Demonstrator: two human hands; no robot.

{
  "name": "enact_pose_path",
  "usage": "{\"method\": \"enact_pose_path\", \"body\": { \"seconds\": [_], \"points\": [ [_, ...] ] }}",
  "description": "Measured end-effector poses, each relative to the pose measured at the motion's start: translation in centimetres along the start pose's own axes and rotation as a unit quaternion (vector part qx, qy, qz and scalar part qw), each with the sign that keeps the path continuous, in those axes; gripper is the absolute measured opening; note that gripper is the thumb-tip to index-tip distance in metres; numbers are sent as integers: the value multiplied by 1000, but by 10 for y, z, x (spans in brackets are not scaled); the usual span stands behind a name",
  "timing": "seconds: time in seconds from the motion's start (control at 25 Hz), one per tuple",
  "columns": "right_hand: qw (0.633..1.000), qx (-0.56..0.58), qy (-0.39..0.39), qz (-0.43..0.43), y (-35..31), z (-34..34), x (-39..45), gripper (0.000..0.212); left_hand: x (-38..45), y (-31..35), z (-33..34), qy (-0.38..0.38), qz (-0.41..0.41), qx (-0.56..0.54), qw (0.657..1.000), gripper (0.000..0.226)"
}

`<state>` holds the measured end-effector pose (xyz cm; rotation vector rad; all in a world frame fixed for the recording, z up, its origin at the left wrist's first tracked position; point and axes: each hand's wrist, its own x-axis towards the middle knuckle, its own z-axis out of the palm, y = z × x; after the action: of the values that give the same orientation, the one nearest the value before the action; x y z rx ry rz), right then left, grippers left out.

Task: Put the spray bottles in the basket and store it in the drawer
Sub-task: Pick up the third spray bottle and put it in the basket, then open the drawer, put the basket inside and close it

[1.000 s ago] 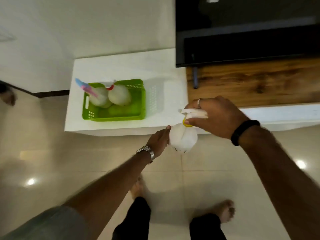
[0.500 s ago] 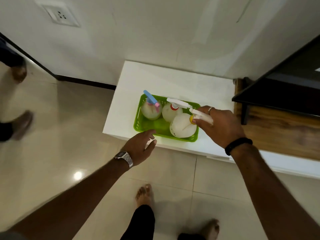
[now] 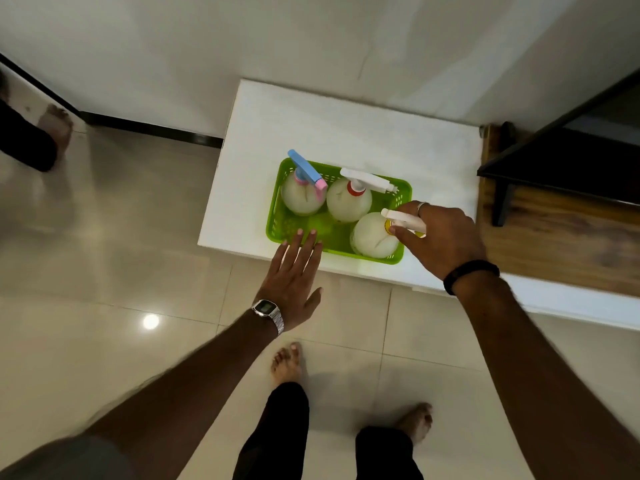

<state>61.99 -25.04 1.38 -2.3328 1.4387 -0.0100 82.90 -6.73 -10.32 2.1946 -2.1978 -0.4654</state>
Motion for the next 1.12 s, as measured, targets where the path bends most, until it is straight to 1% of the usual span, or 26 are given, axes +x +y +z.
{"method": "enact_pose_path", "body": {
  "seconds": [0.16,0.24,0.28,0.32,0.36,0.4,0.44,0.48,0.52,0.56,0.6,0.72,0.76,0.8,0.88,0.96,1.0,1.04,1.08,1.12],
  "points": [
    [999,15,31,-3,-5,18,-11,30,1,-8,8,11,19,5,1000,93],
    [999,-16,48,-4,-8,24,-13,33,-3,-13,9,15,13,0,1000,95],
    [998,-35,56,-4,-8,26,-13,38,-7,-15,8,21,-10,-18,1000,96],
    [997,-42,66,3,-8,27,-14,48,-11,-18,7,29,-57,-58,996,96],
    [996,-32,76,17,-8,27,-16,61,-17,-23,7,41,-130,-118,984,96],
    [995,-8,92,35,-9,28,-19,73,-24,-30,8,59,-223,-189,954,96],
    [992,17,113,54,-9,30,-24,83,-29,-40,9,79,-321,-264,906,96],
    [987,36,136,72,-8,34,-31,88,-33,-54,12,94,-406,-336,845,96],
    [983,46,155,88,-7,38,-37,91,-35,-71,18,100,-465,-393,787,94],
    [979,51,168,101,-7,43,-43,92,-35,-88,23,99,-498,-433,745,89],
    [977,52,177,110,-5,46,-48,91,-32,-103,28,95,-506,-461,723,82],
    [971,69,191,130,0,62,-61,92,-16,-140,44,126,-487,-525,687,54],
    [967,85,192,143,1,66,-64,94,-11,-145,49,141,-490,-535,674,48],
    [963,102,193,161,2,70,-66,96,-8,-148,54,156,-493,-536,667,46],
    [952,130,199,193,1,74,-71,99,-9,-150,64,175,-495,-531,665,44],
    [948,138,208,198,-1,74,-71,100,-12,-152,68,173,-496,-529,666,44],
    [948,139,212,194,-2,73,-70,100,-15,-153,66,161,-498,-523,672,44],
    [946,143,217,192,-3,73,-70,100,-18,-155,62,144,-498,-516,682,43],
    [942,154,225,196,-2,75,-71,98,-23,-155,58,120,-493,-497,704,44],
    [933,171,231,215,-1,79,-74,95,-29,-152,55,87,-481,-451,746,49]
  ]
}}
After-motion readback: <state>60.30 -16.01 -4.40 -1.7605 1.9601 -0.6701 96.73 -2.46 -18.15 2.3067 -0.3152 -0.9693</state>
